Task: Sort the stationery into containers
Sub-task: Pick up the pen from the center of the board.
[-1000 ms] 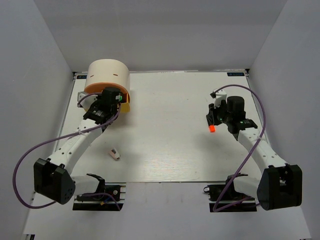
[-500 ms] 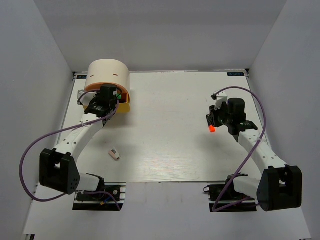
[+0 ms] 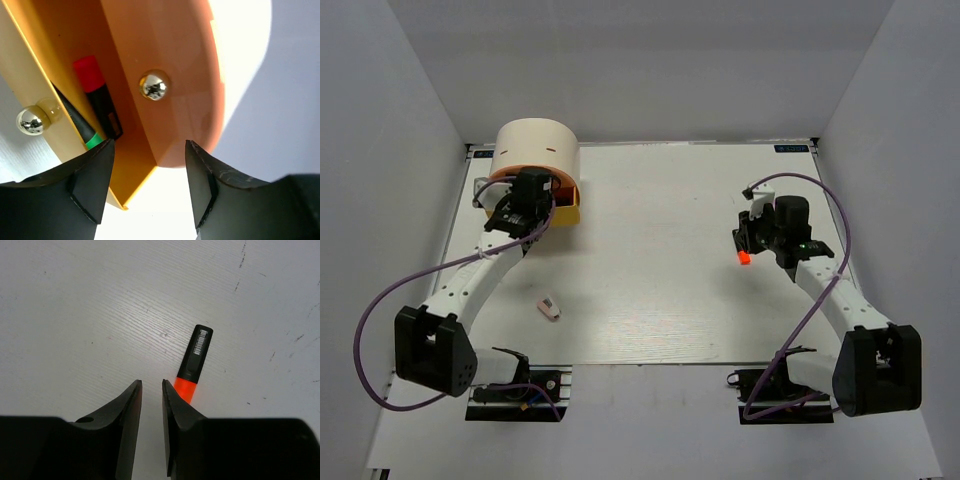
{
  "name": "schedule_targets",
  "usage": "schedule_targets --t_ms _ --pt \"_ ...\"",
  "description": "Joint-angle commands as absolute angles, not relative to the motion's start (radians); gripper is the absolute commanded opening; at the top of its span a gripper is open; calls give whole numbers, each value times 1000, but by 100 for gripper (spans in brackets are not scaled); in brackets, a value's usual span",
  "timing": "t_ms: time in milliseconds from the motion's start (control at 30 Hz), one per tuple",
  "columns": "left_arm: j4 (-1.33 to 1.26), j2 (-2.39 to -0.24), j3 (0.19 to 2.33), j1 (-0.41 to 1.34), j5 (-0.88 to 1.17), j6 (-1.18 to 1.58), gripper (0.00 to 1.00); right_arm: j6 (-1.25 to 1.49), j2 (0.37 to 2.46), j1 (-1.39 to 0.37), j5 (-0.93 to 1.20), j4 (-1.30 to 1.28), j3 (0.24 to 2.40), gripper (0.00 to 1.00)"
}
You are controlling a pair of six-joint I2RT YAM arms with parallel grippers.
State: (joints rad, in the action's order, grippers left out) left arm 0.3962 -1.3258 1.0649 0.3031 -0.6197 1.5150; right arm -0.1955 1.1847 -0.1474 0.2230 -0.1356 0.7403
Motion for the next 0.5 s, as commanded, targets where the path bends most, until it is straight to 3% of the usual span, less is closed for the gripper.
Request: schedule_targets --t_ms 0,67,167,200,300,333,400,433,467 --pt "394 -1258 1086 299 -606 1477 68 -209 1192 -143 239 -107 761 30" --pt "385 -1244 1136 299 -569 1383 67 -201 1204 -144 235 -113 767 30" --pt "502 -1265 1254 299 -508 1240 47 -192 1265 -143 227 -170 811 30" --pt "535 -1266 1281 308 -473 1197 32 -190 1285 -141 221 -185 837 30" --pt "604 -1266 1312 308 -372 1045 18 -164 1394 -144 198 -254 908 40" --pt "618 -1252 1290 308 -348 1010 18 -160 1422 -143 187 -293 949 53" --pt "609 -1182 1212 308 -283 919 26 -147 1503 -144 189 -348 1008 62" --pt "600 -1151 1175 308 -264 895 45 -146 1526 -144 186 -379 1037 69" --pt "591 -1116 1099 308 -249 879 56 -143 1540 -144 186 -386 1054 70"
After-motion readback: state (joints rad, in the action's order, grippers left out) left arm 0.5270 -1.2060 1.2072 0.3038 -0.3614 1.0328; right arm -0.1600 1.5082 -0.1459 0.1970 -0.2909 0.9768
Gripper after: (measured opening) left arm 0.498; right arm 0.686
